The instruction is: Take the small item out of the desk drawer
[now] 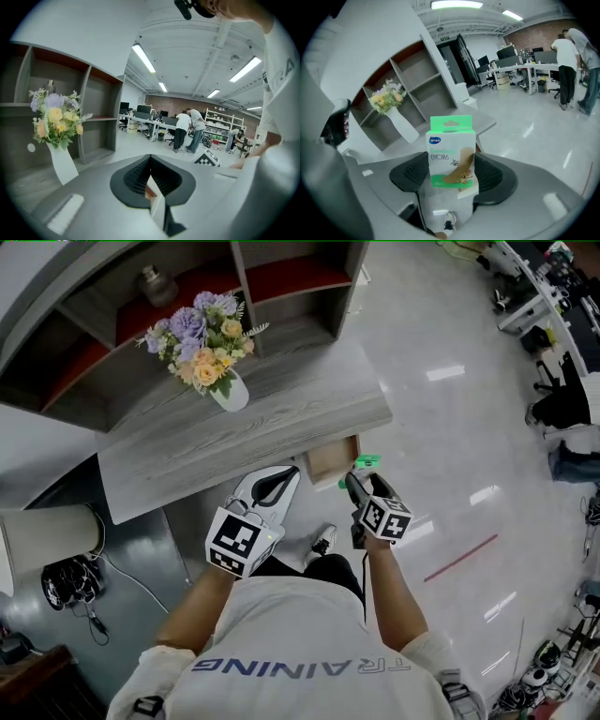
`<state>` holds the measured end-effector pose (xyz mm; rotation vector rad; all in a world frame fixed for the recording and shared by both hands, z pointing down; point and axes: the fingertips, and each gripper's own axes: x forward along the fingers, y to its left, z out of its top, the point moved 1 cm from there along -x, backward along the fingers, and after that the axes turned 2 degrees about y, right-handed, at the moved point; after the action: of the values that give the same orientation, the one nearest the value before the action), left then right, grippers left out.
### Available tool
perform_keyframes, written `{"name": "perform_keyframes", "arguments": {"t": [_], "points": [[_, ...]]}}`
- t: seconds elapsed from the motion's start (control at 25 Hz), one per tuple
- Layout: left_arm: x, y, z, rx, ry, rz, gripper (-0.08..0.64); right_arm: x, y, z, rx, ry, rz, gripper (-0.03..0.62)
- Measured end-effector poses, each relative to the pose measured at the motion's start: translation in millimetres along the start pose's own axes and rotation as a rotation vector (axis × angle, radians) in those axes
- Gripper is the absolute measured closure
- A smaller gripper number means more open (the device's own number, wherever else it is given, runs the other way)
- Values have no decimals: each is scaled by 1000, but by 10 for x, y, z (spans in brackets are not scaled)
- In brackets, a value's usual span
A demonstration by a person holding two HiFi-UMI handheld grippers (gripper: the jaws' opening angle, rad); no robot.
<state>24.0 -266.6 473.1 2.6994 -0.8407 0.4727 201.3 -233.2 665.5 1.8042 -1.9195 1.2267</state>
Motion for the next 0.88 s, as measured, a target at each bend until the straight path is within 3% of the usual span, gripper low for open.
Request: {"name": "perform_keyframes", "arguments": {"t": [0.16,0.52,0.68,0.88], "points": [[-14,-129,216,23,-39,-44,560,-570,299,524,-24,-155,40,272],[-266,-265,836,101,-152,-75,560,-1805,1067,1638,-180,-493,110,272],[-395,-284,1052,118,-205,-65,560,-2171,1290,1865,-230,-571,135,270],[-425,-345,1203,136,-232,-77,560,-2320,1365,1968,-245,-588,146,270]]}}
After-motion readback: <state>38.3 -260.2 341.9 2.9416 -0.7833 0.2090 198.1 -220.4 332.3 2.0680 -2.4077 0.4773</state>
